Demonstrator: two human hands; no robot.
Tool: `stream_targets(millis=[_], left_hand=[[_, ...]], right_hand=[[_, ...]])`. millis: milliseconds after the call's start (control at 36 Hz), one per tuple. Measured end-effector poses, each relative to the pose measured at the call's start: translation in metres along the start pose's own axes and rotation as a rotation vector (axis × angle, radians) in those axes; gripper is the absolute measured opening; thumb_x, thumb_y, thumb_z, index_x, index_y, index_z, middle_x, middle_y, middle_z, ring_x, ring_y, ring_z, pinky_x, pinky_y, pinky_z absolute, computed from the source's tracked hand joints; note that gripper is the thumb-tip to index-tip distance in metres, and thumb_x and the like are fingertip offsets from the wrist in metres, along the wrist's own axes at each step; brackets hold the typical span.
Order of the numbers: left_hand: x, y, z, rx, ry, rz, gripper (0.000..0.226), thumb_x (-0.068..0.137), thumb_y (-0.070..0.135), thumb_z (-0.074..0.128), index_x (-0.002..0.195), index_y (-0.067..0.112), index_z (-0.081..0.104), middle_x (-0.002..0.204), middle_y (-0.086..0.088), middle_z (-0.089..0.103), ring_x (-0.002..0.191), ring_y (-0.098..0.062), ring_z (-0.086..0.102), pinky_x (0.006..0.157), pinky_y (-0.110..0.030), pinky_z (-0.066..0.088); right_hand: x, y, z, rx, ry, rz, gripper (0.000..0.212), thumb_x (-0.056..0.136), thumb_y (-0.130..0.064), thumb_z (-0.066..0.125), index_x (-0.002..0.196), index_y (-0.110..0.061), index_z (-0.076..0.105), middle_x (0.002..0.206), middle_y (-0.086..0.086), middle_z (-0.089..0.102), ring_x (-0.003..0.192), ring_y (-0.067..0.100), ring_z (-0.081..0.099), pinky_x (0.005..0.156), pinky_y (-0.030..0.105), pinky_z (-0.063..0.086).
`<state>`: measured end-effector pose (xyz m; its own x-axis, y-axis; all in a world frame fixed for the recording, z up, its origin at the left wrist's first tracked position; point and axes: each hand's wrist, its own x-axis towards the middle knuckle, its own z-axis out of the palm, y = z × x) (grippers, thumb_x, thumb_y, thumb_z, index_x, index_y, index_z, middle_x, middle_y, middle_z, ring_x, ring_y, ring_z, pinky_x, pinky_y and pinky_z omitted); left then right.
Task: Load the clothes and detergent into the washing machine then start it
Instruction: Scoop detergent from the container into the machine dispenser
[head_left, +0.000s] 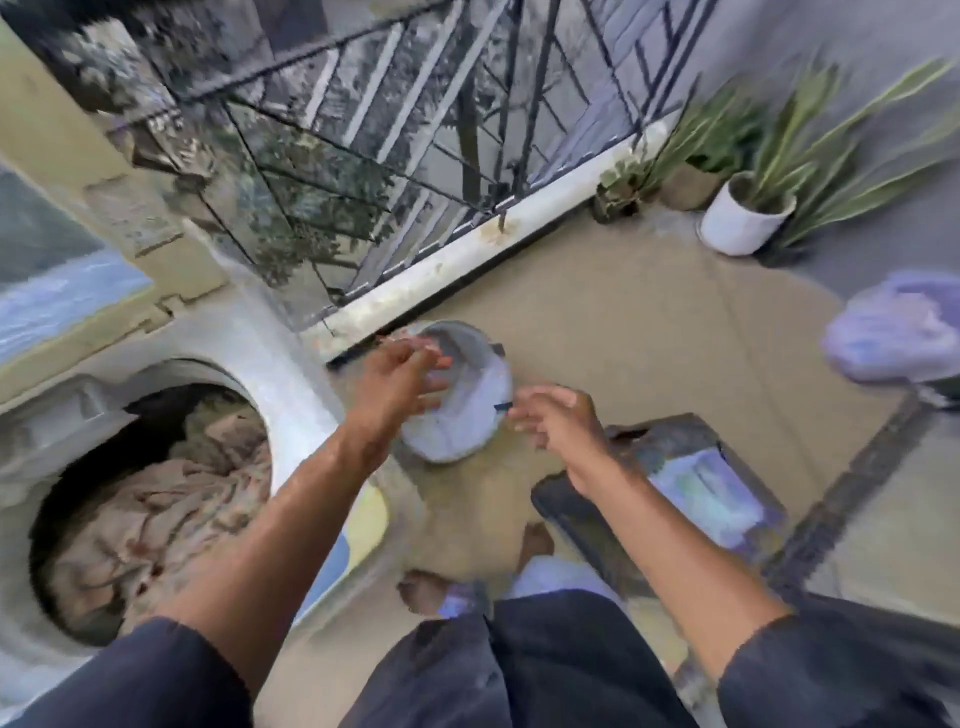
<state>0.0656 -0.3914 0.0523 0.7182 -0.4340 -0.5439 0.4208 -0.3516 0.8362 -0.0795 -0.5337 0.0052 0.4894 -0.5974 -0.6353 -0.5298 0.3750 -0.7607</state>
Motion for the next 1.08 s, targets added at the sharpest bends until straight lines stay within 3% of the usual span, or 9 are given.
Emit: stream_targets(millis=[139,361,500,611,694,778,889,1000,1083], left_hand=[[0.02,-0.02,0.09,0.148,-0.173,-0.088,0.016,0.106,0.022,0.062,0.095,0.015,0.073,0.103,-0.01,0.076,0.09,-0.027,0.069,0.085,-0.044,0.059],[0.046,-0.08,0.238,0.351,-0.408,-0.204,0.02,0.106,0.022,0.057,0.09,0.022,0.067,0.095,-0.004,0.071,0.07,-0.017,0.057,0.057,-0.023,0.042],[0.053,-0.121,0.309,0.497,-0.589,-0.279,0.022,0.107,0.017,0.056,0.089,0.022,0.067,0.103,-0.012,0.066,0.07,-0.015,0.058,0.061,-0.025,0.048],[0.055,-0.145,0.357,0.605,-0.669,-0.302,0.01,0.107,0.02,0.057,0.101,0.024,0.064,0.107,-0.004,0.062,0.081,-0.013,0.057,0.076,-0.032,0.052],[0.059,-0.167,0.387,0.696,-0.637,-0.282,0.01,0.107,0.026,0.058,0.117,0.024,0.055,0.11,-0.001,0.057,0.093,-0.019,0.058,0.092,-0.04,0.054],[0.067,-0.187,0.406,0.705,-0.536,-0.265,0.02,0.106,0.026,0.062,0.12,0.013,0.059,0.099,-0.011,0.059,0.09,-0.024,0.054,0.082,-0.035,0.049],[0.077,-0.205,0.423,0.811,-0.57,-0.302,0.044,0.108,0.033,0.055,0.141,0.005,0.058,0.136,-0.019,0.062,0.127,-0.037,0.059,0.112,-0.051,0.049],[0.076,-0.217,0.431,0.781,-0.57,-0.306,0.032,0.107,0.038,0.059,0.127,0.014,0.066,0.113,-0.012,0.062,0.104,-0.028,0.058,0.1,-0.045,0.051],[0.077,-0.222,0.43,0.8,-0.572,-0.296,0.039,0.106,0.044,0.057,0.131,0.016,0.066,0.127,-0.016,0.068,0.108,-0.031,0.062,0.108,-0.051,0.051]], right_hand=[[0.019,0.051,-0.092,0.042,0.176,0.092,0.018,0.103,-0.009,0.053,0.102,-0.014,0.07,0.094,0.014,0.075,0.074,0.02,0.065,0.06,0.029,0.046],[0.046,0.14,-0.215,-0.115,0.487,0.22,0.018,0.095,-0.012,0.052,0.089,-0.009,0.069,0.078,0.014,0.066,0.074,0.03,0.062,0.067,0.047,0.051],[0.056,0.186,-0.264,-0.25,0.58,0.254,0.038,0.097,-0.02,0.06,0.134,-0.014,0.058,0.134,0.014,0.06,0.119,0.035,0.061,0.098,0.046,0.051],[0.061,0.212,-0.29,-0.245,0.647,0.274,0.048,0.093,-0.018,0.064,0.14,-0.011,0.054,0.14,0.019,0.051,0.124,0.036,0.056,0.104,0.044,0.047],[0.069,0.23,-0.306,-0.233,0.687,0.321,0.052,0.089,-0.017,0.066,0.138,-0.009,0.054,0.135,0.02,0.054,0.124,0.038,0.055,0.104,0.042,0.046],[0.079,0.245,-0.316,-0.145,0.695,0.37,0.058,0.086,-0.016,0.065,0.142,-0.009,0.05,0.137,0.018,0.057,0.124,0.036,0.057,0.097,0.036,0.048],[0.093,0.267,-0.322,-0.07,0.635,0.484,0.054,0.09,-0.022,0.061,0.141,-0.009,0.05,0.137,0.016,0.062,0.124,0.036,0.061,0.095,0.038,0.048],[0.105,0.28,-0.32,-0.066,0.581,0.485,0.028,0.09,-0.021,0.061,0.114,-0.009,0.067,0.119,0.014,0.071,0.11,0.035,0.066,0.083,0.034,0.048],[0.11,0.283,-0.317,-0.098,0.595,0.475,0.023,0.092,-0.015,0.056,0.109,-0.005,0.068,0.114,0.017,0.07,0.106,0.037,0.066,0.079,0.033,0.047]])
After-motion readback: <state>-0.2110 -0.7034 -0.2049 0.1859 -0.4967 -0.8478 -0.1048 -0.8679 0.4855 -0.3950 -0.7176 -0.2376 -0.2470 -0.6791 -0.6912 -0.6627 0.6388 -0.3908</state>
